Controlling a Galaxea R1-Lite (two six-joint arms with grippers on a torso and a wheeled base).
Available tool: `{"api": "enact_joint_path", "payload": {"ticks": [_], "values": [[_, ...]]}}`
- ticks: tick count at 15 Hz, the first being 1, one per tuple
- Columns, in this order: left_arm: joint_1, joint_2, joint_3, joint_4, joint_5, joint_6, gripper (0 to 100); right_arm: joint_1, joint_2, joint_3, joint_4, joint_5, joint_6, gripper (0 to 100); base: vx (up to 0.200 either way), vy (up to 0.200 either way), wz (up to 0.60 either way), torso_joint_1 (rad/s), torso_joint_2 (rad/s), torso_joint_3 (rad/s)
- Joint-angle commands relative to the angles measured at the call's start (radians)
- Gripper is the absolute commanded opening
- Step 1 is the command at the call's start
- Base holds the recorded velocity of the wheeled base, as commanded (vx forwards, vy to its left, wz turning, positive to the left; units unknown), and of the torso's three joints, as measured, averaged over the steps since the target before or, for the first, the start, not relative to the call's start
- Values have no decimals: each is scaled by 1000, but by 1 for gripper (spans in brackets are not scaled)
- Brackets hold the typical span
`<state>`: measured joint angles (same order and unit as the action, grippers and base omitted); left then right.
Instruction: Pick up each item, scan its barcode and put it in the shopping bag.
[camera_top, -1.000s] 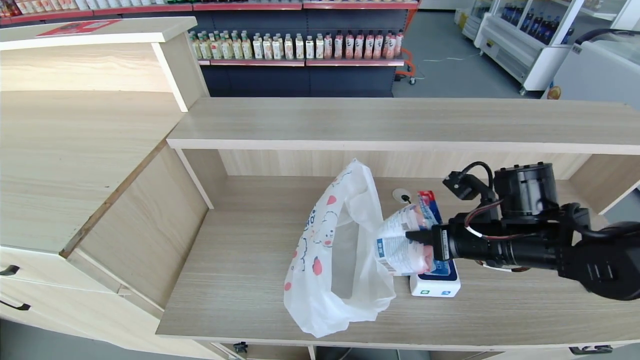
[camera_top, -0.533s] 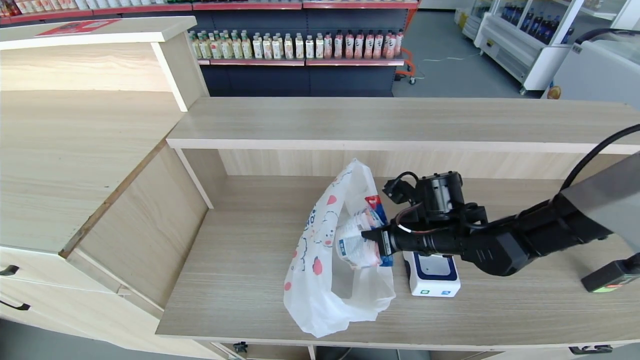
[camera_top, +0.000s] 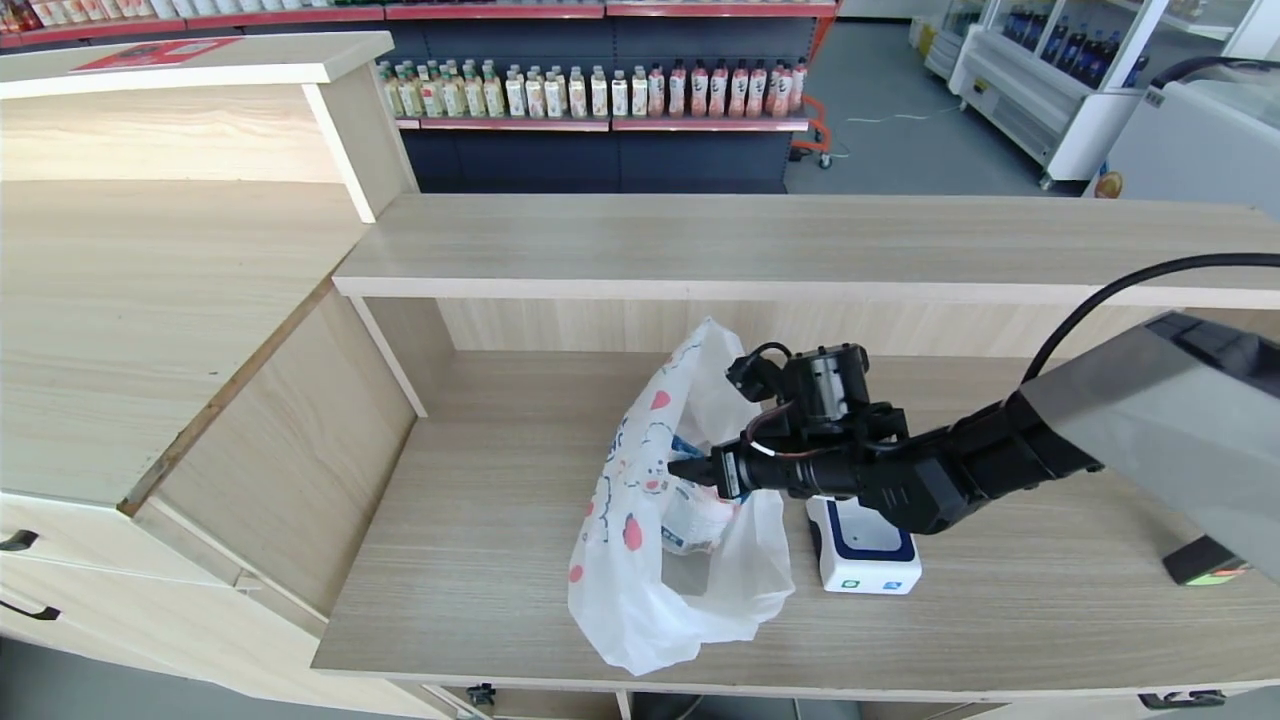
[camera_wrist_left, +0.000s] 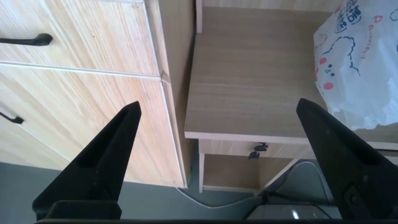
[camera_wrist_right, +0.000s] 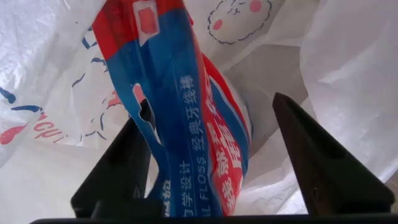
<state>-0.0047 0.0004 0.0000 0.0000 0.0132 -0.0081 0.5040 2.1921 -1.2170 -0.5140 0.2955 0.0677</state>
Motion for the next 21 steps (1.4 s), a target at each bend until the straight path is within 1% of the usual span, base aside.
{"api": "enact_joint_path", "payload": {"ticks": [1,5,6,7,8,9,10,11,12,13,14,15,16,17,18,19,20,21], "values": [[0,0,0,0,1,-1,100,5,-26,-2,0,2,24,100,0,0,0,0,0,0],[0,0,0,0,1,0,100,-2,-213,63,6,5,235,100,0,0,0,0,0,0],[0,0,0,0,1,0,100,-15,-281,111,3,4,261,100,0,0,0,0,0,0],[0,0,0,0,1,-1,100,-30,-364,182,3,4,261,100,0,0,0,0,0,0],[0,0,0,0,1,0,100,-45,-411,225,3,2,256,100,0,0,0,0,0,0],[0,0,0,0,1,-1,100,-84,-562,355,0,-15,222,100,0,0,0,0,0,0],[0,0,0,0,1,0,100,-125,-666,433,-1,-56,193,100,0,0,0,0,0,0],[0,0,0,0,1,0,100,-148,-770,521,2,-115,172,100,0,0,0,0,0,0],[0,0,0,0,1,-1,100,-162,-827,571,0,-148,159,100,0,0,0,0,0,0],[0,0,0,0,1,0,100,-187,-910,649,8,-188,142,100,0,0,0,0,0,0],[0,0,0,0,1,0,100,-252,-1155,904,5,-291,106,100,0,0,0,0,0,0],[0,0,0,0,1,-1,100,-295,-1322,1065,9,-346,100,100,0,0,0,0,0,0],[0,0,0,0,1,0,100,-312,-1436,1157,15,-358,93,100,0,0,0,0,0,0],[0,0,0,0,1,0,100,-329,-1643,1217,94,-363,66,100,0,0,0,0,0,0],[0,0,0,0,1,-1,100,-341,-1760,1217,239,-365,60,100,0,0,0,0,0,0],[0,0,0,0,1,0,100,-357,-1847,1217,327,-363,54,100,0,0,0,0,0,0],[0,0,0,0,1,0,100,-417,-1974,1217,447,-349,35,100,0,0,0,0,0,0],[0,0,0,0,1,-1,100,-440,-2065,1217,502,-334,0,100,0,0,0,0,0,0]]}}
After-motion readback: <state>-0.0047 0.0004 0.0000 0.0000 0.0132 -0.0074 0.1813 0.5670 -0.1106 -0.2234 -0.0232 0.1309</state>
